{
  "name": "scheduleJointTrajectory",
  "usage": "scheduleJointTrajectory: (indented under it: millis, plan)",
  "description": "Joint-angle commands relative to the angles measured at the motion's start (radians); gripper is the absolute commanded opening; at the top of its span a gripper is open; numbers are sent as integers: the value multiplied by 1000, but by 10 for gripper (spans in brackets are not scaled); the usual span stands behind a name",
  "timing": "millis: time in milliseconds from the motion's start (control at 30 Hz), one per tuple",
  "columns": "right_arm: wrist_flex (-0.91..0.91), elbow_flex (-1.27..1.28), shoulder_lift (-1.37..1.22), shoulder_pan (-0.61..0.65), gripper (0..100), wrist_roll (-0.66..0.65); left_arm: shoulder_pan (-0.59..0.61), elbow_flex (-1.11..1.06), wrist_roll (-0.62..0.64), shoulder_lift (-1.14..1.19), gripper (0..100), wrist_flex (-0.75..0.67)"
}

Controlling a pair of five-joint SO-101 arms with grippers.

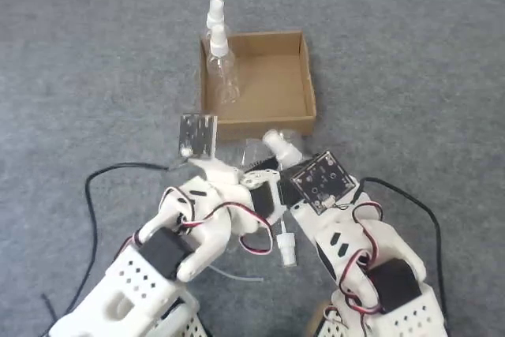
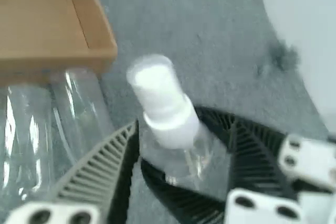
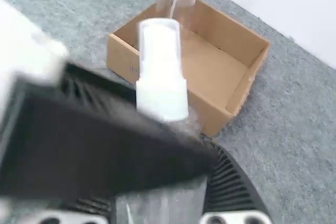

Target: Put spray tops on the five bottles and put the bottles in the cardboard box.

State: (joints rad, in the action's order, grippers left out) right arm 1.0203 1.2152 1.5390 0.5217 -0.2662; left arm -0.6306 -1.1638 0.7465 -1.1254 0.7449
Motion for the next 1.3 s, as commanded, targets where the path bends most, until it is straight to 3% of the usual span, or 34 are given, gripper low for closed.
scheduleJointTrajectory:
  millis: [0,267,633,800,967,1267]
  plan:
    - [-16,-26,21,1,27,-15,-11,16,-12,-17,259,5]
    - [-18,-26,21,-2,27,-15,-6,35,-12,-18,250,11]
    - [-19,-26,21,-4,27,-15,-3,185,-12,-18,253,207]
    - [-19,-26,21,-4,27,-15,6,209,-11,-20,253,216]
    - [-25,-26,21,-4,27,-15,91,211,-9,-21,252,186]
    - [-58,-28,21,2,27,-14,124,174,-9,-330,252,176]
